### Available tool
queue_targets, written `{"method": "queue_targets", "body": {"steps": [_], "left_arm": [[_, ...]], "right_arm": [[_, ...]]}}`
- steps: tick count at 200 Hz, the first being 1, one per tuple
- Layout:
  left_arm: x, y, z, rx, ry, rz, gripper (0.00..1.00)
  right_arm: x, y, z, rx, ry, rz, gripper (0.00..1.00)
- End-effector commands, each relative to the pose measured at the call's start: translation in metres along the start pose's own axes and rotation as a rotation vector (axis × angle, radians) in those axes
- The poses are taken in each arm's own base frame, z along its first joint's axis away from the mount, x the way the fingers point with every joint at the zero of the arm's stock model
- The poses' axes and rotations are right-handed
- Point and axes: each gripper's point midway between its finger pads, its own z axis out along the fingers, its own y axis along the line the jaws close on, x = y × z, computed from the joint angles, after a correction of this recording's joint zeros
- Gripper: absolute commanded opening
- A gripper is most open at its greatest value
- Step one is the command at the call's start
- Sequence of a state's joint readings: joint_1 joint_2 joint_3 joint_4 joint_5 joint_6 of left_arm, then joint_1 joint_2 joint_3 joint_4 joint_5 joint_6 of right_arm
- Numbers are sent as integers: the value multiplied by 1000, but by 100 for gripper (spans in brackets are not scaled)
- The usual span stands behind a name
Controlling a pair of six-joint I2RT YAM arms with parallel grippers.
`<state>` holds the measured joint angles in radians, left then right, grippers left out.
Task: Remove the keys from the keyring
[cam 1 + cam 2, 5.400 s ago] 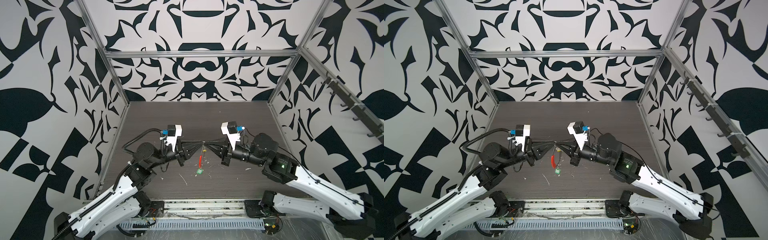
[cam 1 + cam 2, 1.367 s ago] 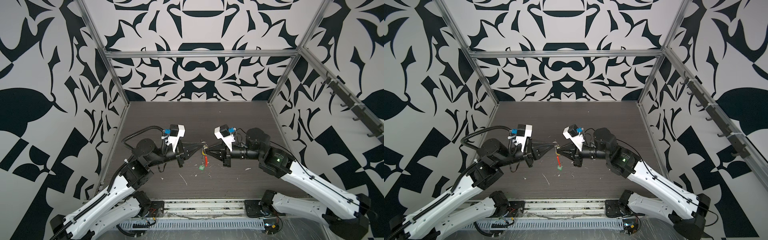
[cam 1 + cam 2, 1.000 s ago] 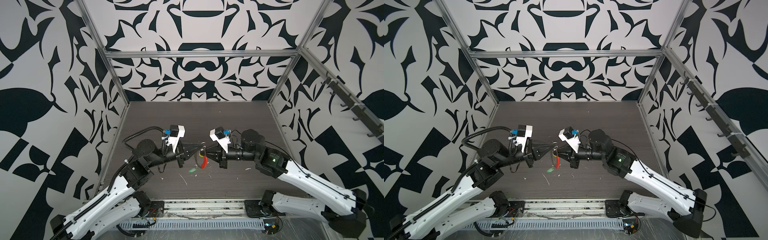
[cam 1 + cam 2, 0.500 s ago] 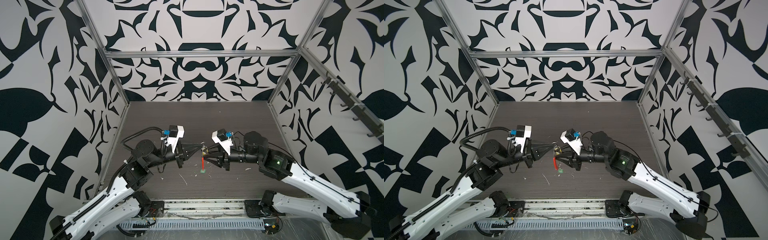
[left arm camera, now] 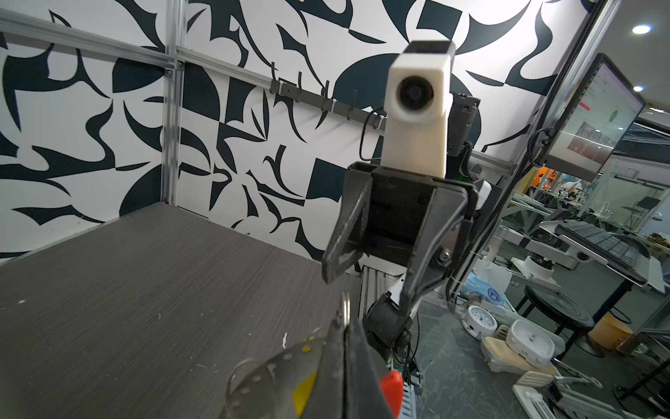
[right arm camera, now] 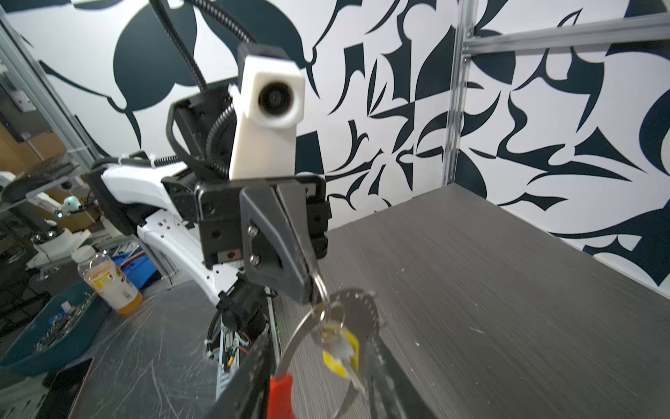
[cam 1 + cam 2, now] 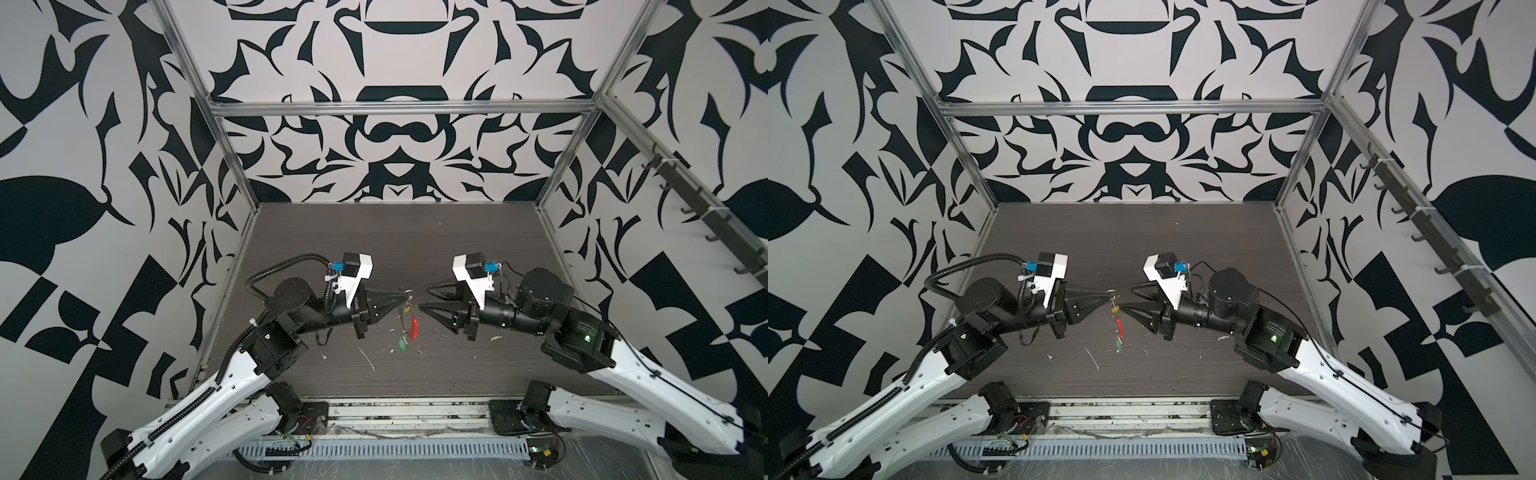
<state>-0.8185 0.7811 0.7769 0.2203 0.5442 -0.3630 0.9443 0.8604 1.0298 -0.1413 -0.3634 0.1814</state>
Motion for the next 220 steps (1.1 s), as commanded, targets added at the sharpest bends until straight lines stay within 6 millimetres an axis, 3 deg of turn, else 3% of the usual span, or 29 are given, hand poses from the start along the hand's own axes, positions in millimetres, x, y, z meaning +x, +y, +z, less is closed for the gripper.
{"method": "queue_targets", "body": {"steps": [1, 76, 153, 199, 220], "left_arm": [[-14, -11, -2, 41, -38, 37, 0], [-16, -8, -5, 10, -59, 46, 0], [-16, -6, -3, 8, -56, 42, 0], [-14, -7, -3, 9, -34, 26, 0], [-12, -7, -6, 0, -24, 25, 17]], "right_arm": [[-39, 9, -2, -34, -138, -9, 41], [-26, 17, 11, -115, -74, 34, 26], [-23, 18, 13, -128, -68, 49, 0], [-23, 15, 10, -100, -54, 46, 0], [-20, 13, 8, -88, -29, 44, 0]]}}
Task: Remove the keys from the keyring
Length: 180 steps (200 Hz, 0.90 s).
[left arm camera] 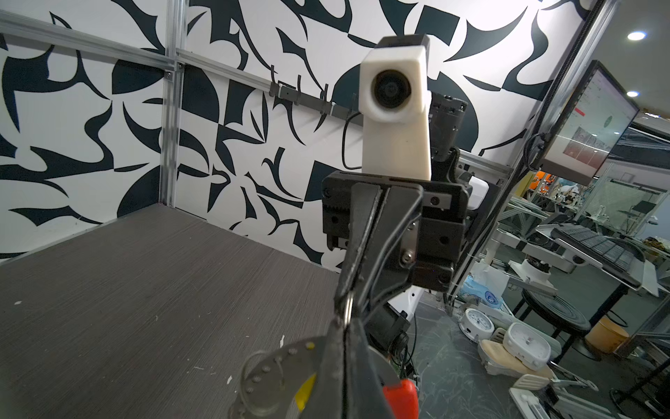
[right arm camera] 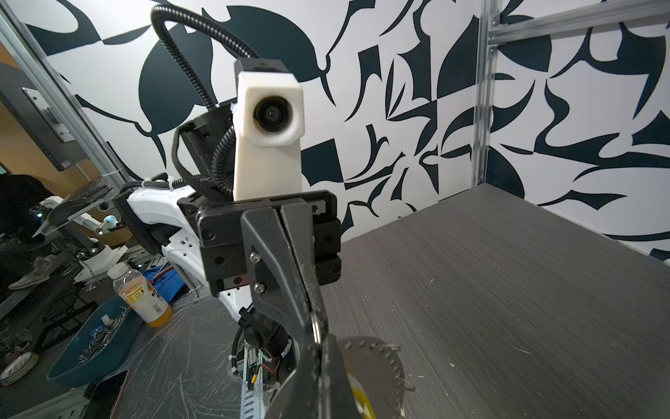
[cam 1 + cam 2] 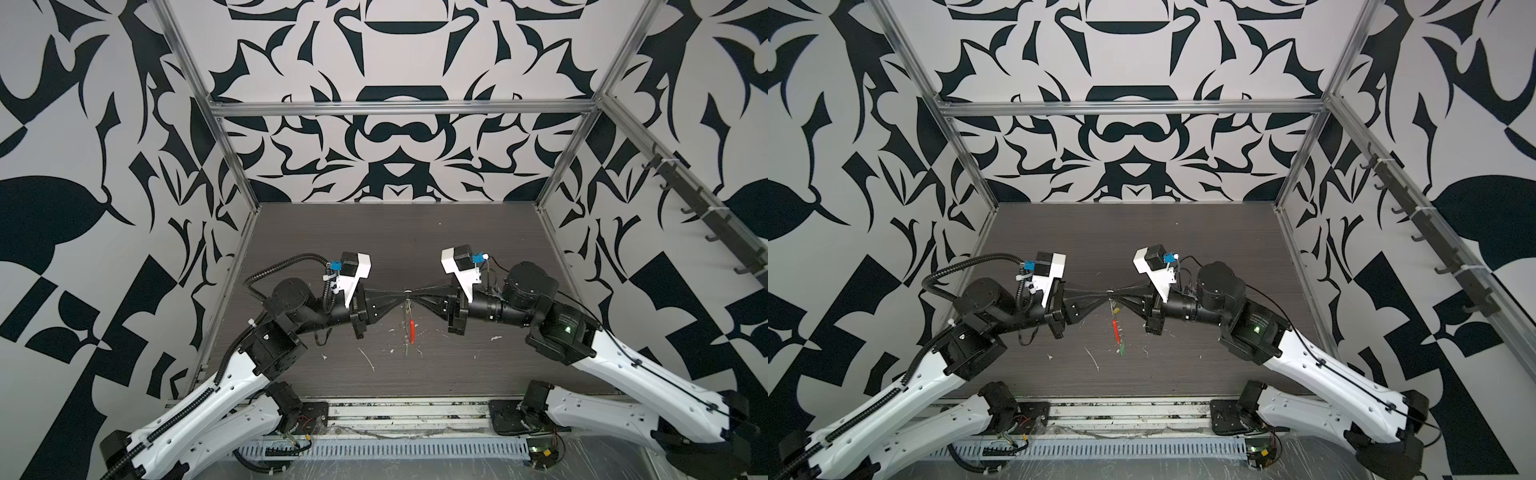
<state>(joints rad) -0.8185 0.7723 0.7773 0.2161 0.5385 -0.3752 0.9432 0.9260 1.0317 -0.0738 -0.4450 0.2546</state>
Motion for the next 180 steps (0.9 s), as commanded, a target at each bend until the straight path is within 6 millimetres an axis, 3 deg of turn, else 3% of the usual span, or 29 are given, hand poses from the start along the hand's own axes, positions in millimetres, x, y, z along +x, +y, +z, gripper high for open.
{"method": "queue_targets", "body": {"steps": [1, 20, 43, 82, 180], "left_arm": [[-11, -7, -4, 4, -18, 35, 18], [-10, -7, -7, -15, -6, 37, 28], [-10, -8, -12, -32, 16, 40, 32], [-4, -8, -8, -37, 105, 11, 33], [21, 10, 8, -87, 339, -116, 32]], "right_arm": [[-22, 9, -10, -9, -40, -30, 0], [-18, 6, -11, -13, -19, -30, 0], [-14, 0, -13, -21, 9, -14, 0], [-10, -8, -16, -65, 58, 22, 0], [3, -5, -15, -129, 153, 38, 0]]}}
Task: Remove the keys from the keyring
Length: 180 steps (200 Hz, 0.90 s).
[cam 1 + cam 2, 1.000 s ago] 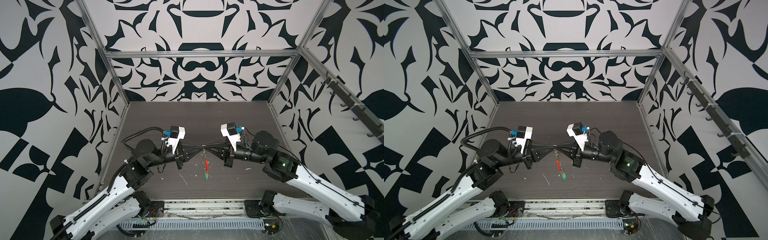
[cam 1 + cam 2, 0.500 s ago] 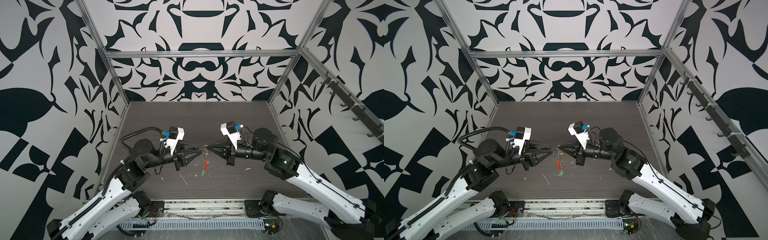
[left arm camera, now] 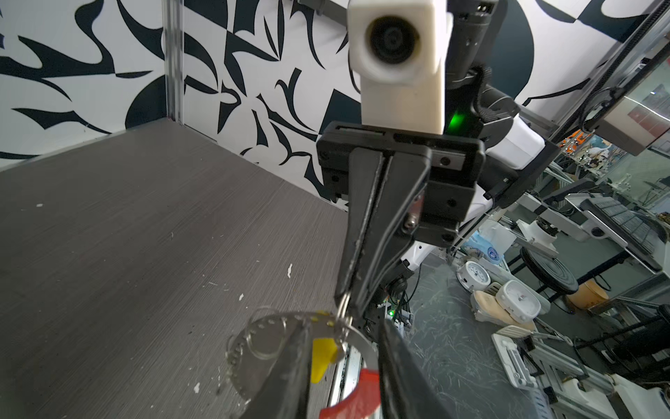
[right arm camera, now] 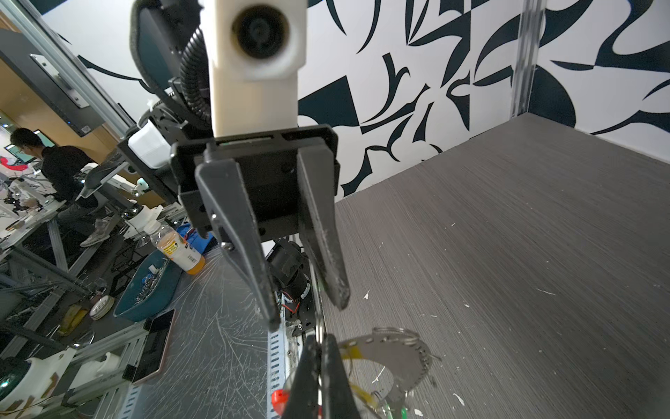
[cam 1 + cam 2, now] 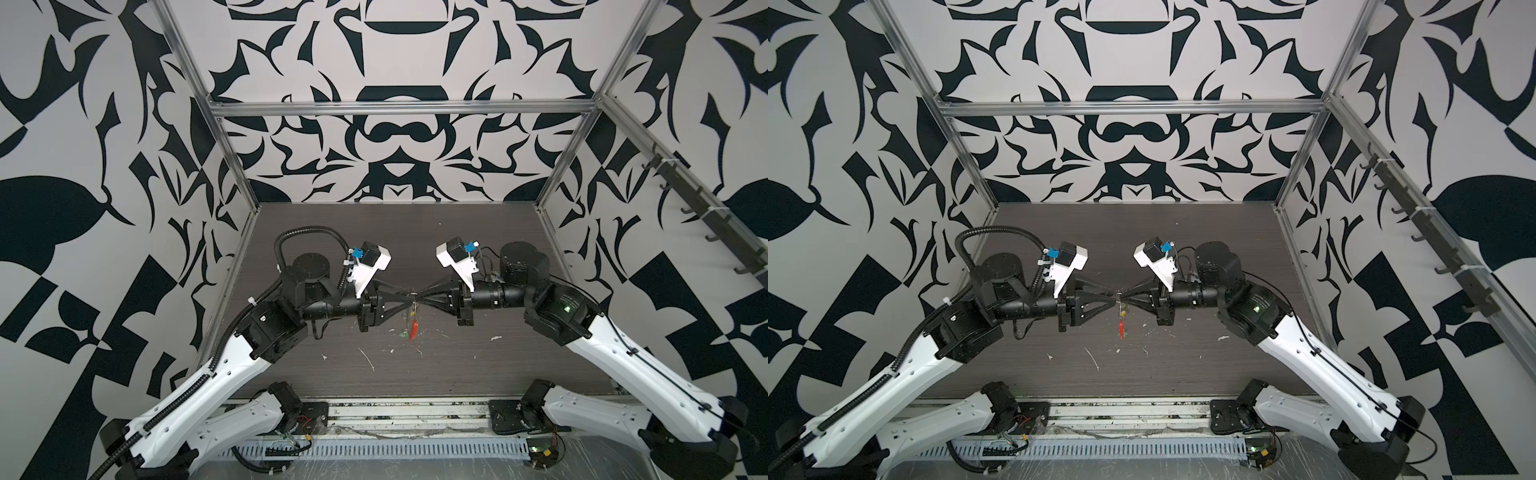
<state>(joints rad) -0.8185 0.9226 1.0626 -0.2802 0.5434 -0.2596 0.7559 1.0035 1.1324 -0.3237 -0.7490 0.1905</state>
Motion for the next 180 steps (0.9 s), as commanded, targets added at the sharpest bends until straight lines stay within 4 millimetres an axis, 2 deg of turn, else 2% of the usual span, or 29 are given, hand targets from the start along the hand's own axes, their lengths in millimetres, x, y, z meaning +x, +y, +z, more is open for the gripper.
{"method": "queue_targets", "body": {"steps": [1, 35, 115, 180], "left_arm": [[6, -2, -2, 0, 61, -17, 32], [4, -4, -1, 2, 83, -20, 28], [13, -2, 2, -6, 200, -70, 20], [10, -3, 7, 9, 225, -76, 18]], "right_arm": [[-17, 15, -6, -48, -32, -60, 0], [-15, 14, -5, -50, -19, -55, 0], [-13, 13, -5, -38, -1, -57, 0], [-14, 13, -5, -41, 1, -54, 0]]}}
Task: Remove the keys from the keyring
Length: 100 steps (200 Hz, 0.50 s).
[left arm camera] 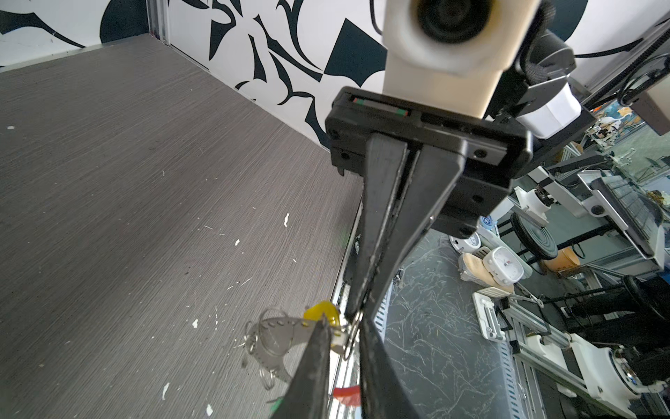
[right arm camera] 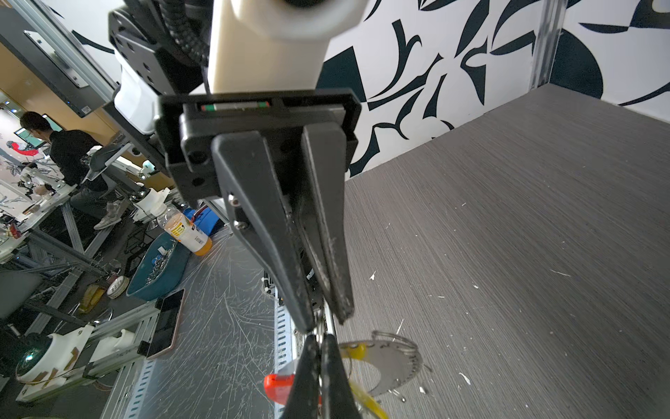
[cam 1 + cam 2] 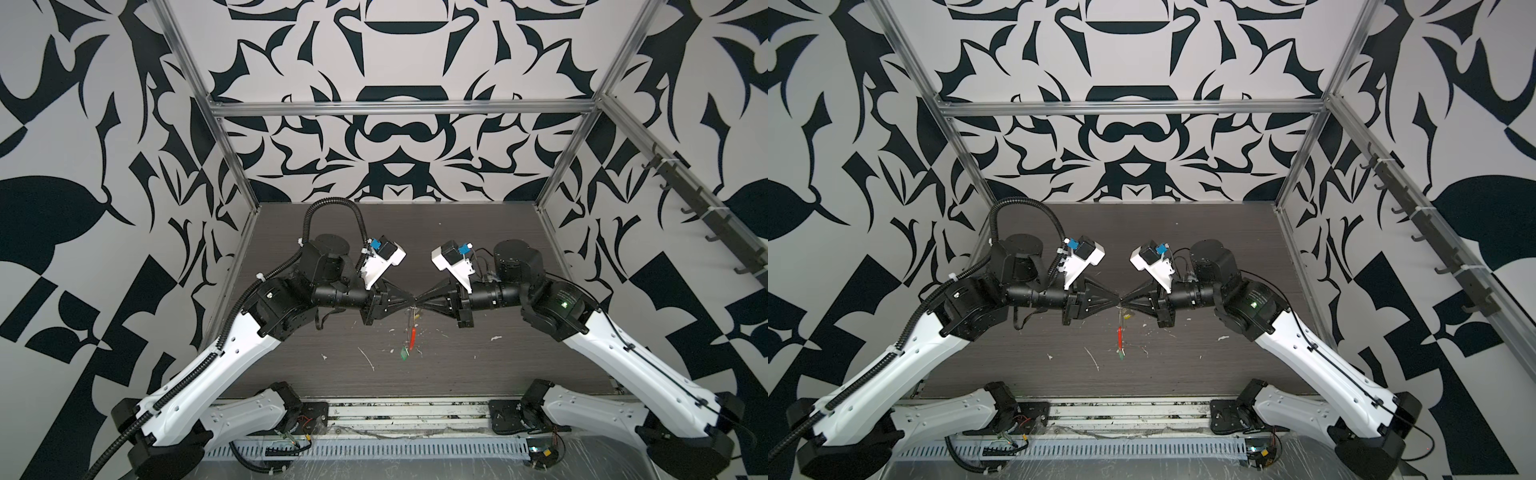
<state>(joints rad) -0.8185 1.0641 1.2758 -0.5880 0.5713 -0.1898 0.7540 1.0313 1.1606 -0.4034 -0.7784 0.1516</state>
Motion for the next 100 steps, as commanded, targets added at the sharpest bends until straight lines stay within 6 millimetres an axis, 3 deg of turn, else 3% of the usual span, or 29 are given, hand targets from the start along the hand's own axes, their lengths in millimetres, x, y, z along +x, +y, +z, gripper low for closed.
{"method": "queue_targets", "body": {"steps": [1, 45, 72, 100], "left_arm": [[2, -5, 0, 24, 36, -3, 18], [2, -5, 1, 29, 42, -5, 13], [4, -6, 2, 34, 49, -11, 21], [5, -4, 1, 27, 51, -14, 21]], "right_arm": [[-24, 13, -9, -22, -59, -72, 0], [-25, 12, -9, -12, -64, -72, 0], [-27, 12, -10, -5, -70, -76, 0], [-27, 12, -10, -3, -73, -79, 0]]}}
